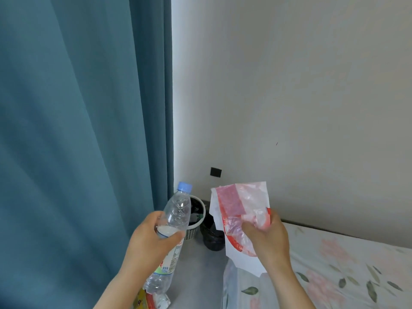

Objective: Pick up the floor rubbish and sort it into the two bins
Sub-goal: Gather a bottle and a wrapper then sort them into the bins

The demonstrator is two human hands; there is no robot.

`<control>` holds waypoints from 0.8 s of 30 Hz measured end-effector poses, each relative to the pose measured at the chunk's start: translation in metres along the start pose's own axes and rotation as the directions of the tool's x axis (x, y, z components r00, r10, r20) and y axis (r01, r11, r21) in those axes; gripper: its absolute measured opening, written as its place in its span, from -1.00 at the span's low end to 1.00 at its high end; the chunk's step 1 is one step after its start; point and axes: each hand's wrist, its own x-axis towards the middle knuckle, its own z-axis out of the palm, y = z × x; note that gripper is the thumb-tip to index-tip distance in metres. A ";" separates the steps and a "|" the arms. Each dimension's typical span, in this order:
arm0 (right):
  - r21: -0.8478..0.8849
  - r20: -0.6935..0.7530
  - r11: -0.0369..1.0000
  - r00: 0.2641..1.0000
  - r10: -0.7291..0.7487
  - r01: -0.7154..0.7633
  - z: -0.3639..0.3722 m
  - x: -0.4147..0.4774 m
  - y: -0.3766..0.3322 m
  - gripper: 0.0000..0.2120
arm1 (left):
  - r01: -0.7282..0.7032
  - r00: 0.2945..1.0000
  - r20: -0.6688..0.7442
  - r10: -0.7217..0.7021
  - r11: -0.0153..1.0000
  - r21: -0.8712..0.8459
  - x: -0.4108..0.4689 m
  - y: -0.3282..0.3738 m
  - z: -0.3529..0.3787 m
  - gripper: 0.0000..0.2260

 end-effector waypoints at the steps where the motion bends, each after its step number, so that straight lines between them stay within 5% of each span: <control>1: 0.002 -0.002 1.000 1.000 0.006 -0.006 0.004 0.009 -0.002 -0.71 | 0.005 1.000 0.007 -0.005 1.000 0.007 0.011 0.002 0.000 -0.67; 24: -0.039 0.121 0.999 0.993 0.010 -0.005 0.054 0.296 -0.004 -0.77 | 0.157 0.986 -0.070 -0.150 0.983 0.100 0.252 0.051 0.094 -0.63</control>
